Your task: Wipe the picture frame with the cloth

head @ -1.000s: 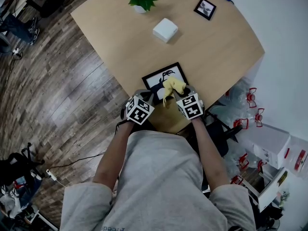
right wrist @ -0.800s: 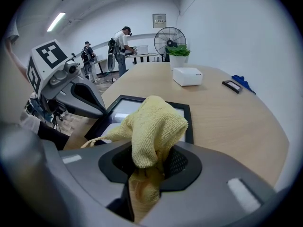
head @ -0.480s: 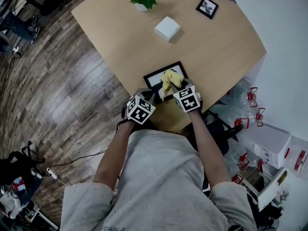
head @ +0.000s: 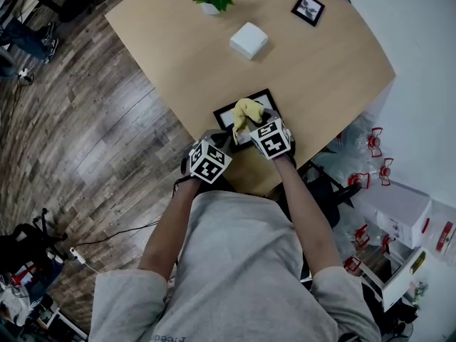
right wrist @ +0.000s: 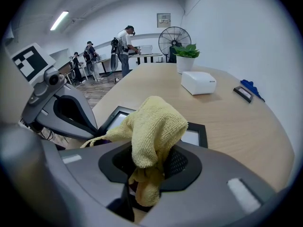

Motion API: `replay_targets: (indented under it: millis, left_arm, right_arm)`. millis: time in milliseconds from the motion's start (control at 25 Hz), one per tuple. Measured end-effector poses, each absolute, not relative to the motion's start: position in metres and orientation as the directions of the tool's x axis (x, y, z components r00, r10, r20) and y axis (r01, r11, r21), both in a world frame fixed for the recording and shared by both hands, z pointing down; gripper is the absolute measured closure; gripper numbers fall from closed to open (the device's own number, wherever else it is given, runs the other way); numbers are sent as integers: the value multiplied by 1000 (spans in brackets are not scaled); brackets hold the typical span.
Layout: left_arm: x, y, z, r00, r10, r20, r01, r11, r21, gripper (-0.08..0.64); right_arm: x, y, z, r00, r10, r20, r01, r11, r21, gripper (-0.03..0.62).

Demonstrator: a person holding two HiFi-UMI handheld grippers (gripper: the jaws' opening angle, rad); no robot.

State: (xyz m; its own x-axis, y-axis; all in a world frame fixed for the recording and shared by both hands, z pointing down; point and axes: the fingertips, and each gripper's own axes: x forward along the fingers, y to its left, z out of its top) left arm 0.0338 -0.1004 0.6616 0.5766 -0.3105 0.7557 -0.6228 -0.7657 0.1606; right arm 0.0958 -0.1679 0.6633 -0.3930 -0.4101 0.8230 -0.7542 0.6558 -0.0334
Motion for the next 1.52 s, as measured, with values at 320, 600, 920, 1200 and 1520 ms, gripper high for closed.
replay_targets:
  millis: [320,600,920,1200,1520]
  left_arm:
    - [33,-100,661,579,-319,750,-621,-769,152,508]
    - [34,-99,661,579,-320,750,-622,-768,153,508]
    - [34,-99,660,578,-327,748,-626,-765,149,508]
    - [34,-99,661,576,-329,748,-632,-760,152,508]
    - [33,-98,661,576,-326,750,-629,-763,150,508]
  right_arm:
    - [66,-161,665,-441,-377,814,-718,693,-67,477]
    - [38,-150,664,-515,-343,786,-640,764,-86,479]
    - [21,-145,664,-582,-247,774,-512,852,-113,480]
    - [7,-143,658,-624,-174,762,-435,887,-153,483]
    - [31,-134,664,-549,-208,809,-493,862,-113,483]
